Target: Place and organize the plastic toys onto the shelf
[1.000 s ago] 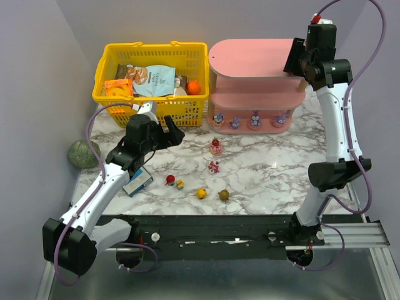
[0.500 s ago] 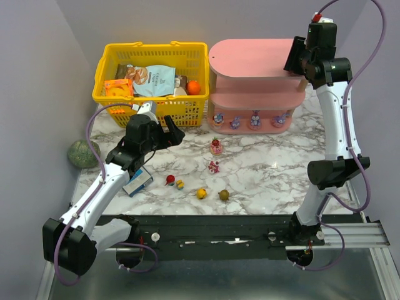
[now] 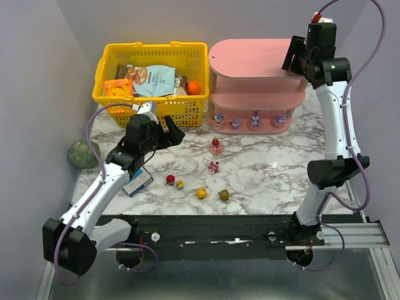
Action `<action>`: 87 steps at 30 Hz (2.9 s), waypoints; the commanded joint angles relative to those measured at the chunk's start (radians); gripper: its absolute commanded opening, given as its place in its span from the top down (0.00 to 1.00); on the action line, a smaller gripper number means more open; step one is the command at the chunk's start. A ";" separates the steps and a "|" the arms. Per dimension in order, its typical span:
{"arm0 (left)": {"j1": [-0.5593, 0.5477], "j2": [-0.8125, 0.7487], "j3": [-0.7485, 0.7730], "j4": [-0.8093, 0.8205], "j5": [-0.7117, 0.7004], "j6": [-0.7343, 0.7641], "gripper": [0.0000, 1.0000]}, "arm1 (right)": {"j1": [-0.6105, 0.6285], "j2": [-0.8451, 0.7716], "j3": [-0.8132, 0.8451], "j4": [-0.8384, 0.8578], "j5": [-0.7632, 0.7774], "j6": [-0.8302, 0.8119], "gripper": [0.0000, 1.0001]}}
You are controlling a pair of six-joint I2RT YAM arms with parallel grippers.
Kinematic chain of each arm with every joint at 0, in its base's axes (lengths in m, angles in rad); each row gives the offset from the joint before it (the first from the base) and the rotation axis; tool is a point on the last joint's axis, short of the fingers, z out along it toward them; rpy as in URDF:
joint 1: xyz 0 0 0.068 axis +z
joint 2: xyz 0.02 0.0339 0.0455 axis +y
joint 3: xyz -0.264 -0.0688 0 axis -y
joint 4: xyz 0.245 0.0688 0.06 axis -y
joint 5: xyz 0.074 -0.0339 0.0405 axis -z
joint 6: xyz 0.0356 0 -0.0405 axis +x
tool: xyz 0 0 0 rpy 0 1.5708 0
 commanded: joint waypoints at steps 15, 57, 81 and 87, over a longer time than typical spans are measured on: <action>0.009 -0.013 0.020 0.016 0.007 0.020 0.01 | -0.011 -0.128 -0.048 0.023 -0.040 -0.024 0.00; 0.012 -0.107 -0.079 0.010 0.022 0.003 0.01 | 0.841 -0.143 -1.066 0.150 0.230 1.090 0.12; 0.010 -0.079 -0.057 -0.033 0.027 0.023 0.01 | 0.815 0.139 -1.014 0.287 0.250 1.115 0.21; 0.010 -0.075 -0.053 -0.034 0.028 0.026 0.01 | 0.799 0.160 -1.016 0.276 0.250 1.116 0.27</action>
